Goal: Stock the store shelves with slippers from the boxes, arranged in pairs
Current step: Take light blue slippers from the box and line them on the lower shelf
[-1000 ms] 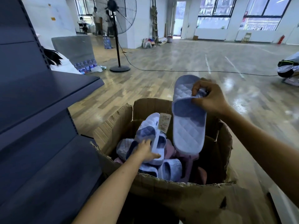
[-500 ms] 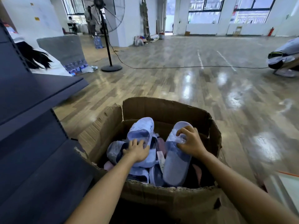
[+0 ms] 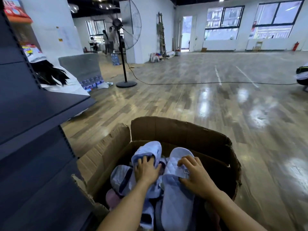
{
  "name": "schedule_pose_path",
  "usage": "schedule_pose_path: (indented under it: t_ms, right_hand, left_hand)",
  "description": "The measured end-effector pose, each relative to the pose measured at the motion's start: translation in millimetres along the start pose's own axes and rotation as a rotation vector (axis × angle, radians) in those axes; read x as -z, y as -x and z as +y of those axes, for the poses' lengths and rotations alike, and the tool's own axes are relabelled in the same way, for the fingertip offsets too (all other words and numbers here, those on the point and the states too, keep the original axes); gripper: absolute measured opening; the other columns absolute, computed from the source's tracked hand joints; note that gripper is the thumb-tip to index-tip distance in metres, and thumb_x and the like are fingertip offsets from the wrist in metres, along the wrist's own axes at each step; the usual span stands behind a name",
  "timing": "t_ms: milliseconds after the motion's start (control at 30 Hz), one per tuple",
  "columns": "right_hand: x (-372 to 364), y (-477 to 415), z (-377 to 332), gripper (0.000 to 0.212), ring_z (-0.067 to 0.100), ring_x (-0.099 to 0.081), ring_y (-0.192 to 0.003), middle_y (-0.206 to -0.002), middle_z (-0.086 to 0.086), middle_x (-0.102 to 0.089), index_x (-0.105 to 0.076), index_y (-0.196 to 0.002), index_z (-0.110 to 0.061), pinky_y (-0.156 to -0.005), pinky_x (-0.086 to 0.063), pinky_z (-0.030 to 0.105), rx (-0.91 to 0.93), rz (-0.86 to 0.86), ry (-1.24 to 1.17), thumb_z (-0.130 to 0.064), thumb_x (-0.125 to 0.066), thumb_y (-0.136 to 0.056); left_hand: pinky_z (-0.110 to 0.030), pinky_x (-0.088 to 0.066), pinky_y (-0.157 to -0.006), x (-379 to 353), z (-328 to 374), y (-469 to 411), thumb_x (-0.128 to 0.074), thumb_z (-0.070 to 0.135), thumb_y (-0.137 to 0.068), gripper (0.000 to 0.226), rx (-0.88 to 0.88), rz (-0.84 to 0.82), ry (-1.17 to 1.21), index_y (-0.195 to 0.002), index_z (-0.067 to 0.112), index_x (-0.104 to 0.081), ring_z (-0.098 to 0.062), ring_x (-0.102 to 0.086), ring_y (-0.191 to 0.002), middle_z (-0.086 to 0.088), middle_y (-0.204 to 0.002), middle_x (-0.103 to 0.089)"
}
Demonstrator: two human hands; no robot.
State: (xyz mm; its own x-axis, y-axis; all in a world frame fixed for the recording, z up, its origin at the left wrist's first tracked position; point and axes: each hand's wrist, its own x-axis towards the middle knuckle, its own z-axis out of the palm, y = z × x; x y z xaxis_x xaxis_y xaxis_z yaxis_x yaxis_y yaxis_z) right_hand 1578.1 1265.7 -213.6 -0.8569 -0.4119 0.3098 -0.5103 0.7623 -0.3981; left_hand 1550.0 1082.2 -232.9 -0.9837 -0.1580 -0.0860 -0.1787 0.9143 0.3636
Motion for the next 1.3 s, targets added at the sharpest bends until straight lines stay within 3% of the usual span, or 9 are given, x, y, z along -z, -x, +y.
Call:
schedule_pose_path:
  t_ms: [300, 533, 700, 800, 933, 1033, 1133, 1200, 1300]
  right_hand:
    - [26, -15, -25, 0.026, 0.018, -0.044, -0.103, -0.104, -0.008, -0.049, -0.063, -0.091, -0.018, -0.086, -0.034, 0.027, 0.072, 0.172, -0.108, -0.032, -0.059, -0.069]
    - [84, -90, -93, 0.019, 0.014, -0.045, -0.101, -0.103, 0.003, -0.057, -0.057, -0.094, -0.026, -0.088, -0.033, 0.018, 0.365, 0.169, -0.105, -0.03, -0.05, -0.077]
    - [77, -156, -187, 0.03, 0.027, -0.056, -0.102, -0.11, 0.009, -0.057, -0.057, -0.111, -0.021, -0.088, -0.045, 0.032, 0.581, 0.146, -0.115, -0.028, -0.047, -0.084]
    - [52, -189, -250, 0.034, 0.033, -0.061, -0.092, -0.103, 0.013, -0.062, -0.063, -0.111, -0.011, -0.081, -0.051, 0.034, 0.706, 0.175, -0.017, -0.025, -0.041, -0.089]
    - [21, -217, -335, 0.037, 0.035, -0.061, -0.085, -0.095, 0.009, -0.062, -0.07, -0.103, -0.022, -0.062, -0.054, 0.039, 0.746, 0.249, 0.062, -0.029, -0.039, -0.085]
    - [-9, -227, -399, 0.033, 0.03, -0.048, -0.114, -0.123, 0.008, -0.048, -0.059, -0.123, -0.028, -0.087, -0.046, 0.039, 0.622, 0.085, 0.116, -0.028, -0.041, -0.095]
    - [-32, -234, -435, 0.034, 0.031, -0.051, -0.117, -0.136, 0.007, -0.041, -0.057, -0.124, -0.015, -0.093, -0.041, 0.035, 0.455, 0.002, 0.174, -0.013, -0.037, -0.097]
    - [-42, -238, -444, 0.033, 0.026, -0.05, -0.119, -0.126, 0.009, -0.05, -0.057, -0.121, -0.014, -0.091, -0.04, 0.033, 0.452, 0.02, 0.151, -0.01, -0.039, -0.094]
    - [-44, -232, -446, 0.038, 0.025, -0.047, -0.123, -0.121, 0.01, -0.049, -0.051, -0.127, -0.013, -0.092, -0.037, 0.029, 0.475, -0.065, -0.128, -0.011, -0.048, -0.089]
  left_hand:
    - [-0.039, -0.027, -0.107, 40, -8, 29, -0.051, 0.027, -0.091, 0.056, 0.079, 0.303, 0.302, -0.14, 0.008, -0.031, -0.029, -0.023, -0.137, -0.012, -0.15, -0.03]
    - [-0.035, -0.021, -0.105, 150, -35, 67, -0.044, 0.024, -0.093, 0.049, -0.018, 0.495, 0.035, -0.135, 0.002, -0.031, -0.027, -0.024, -0.135, -0.012, -0.145, -0.031]
    - [-0.043, -0.042, -0.083, 237, -89, 91, -0.058, 0.0, -0.076, 0.043, -0.128, 0.677, 0.004, -0.118, -0.005, -0.051, -0.039, -0.054, -0.107, -0.024, -0.114, -0.057]
    - [-0.036, -0.037, -0.086, 278, -132, 112, -0.053, 0.006, -0.08, 0.051, 0.011, 0.672, -0.149, -0.129, 0.0, -0.039, -0.034, -0.048, -0.114, -0.018, -0.124, -0.05]
    - [-0.036, -0.03, -0.104, 305, -193, 144, -0.048, 0.017, -0.088, 0.056, 0.346, 0.595, -0.223, -0.137, 0.006, -0.023, -0.027, -0.033, -0.132, -0.011, -0.144, -0.031]
    - [-0.041, -0.027, -0.109, 311, -233, 161, -0.045, 0.015, -0.088, 0.059, 0.551, 0.493, -0.167, -0.14, 0.005, -0.018, -0.03, -0.023, -0.139, -0.014, -0.15, -0.022]
    - [-0.042, -0.025, -0.11, 315, -254, 157, -0.041, 0.019, -0.089, 0.052, 0.658, 0.438, -0.075, -0.138, 0.007, -0.027, -0.034, -0.026, -0.137, -0.017, -0.146, -0.031]
    - [-0.042, -0.034, -0.105, 323, -264, 147, -0.04, 0.019, -0.087, 0.04, 0.638, 0.518, 0.109, -0.125, 0.006, -0.045, -0.035, -0.041, -0.126, -0.019, -0.134, -0.047]
    - [-0.04, -0.042, -0.096, 339, -274, 147, -0.042, 0.019, -0.09, 0.027, 0.563, 0.583, 0.429, -0.106, 0.003, -0.057, -0.034, -0.054, -0.112, -0.017, -0.113, -0.061]
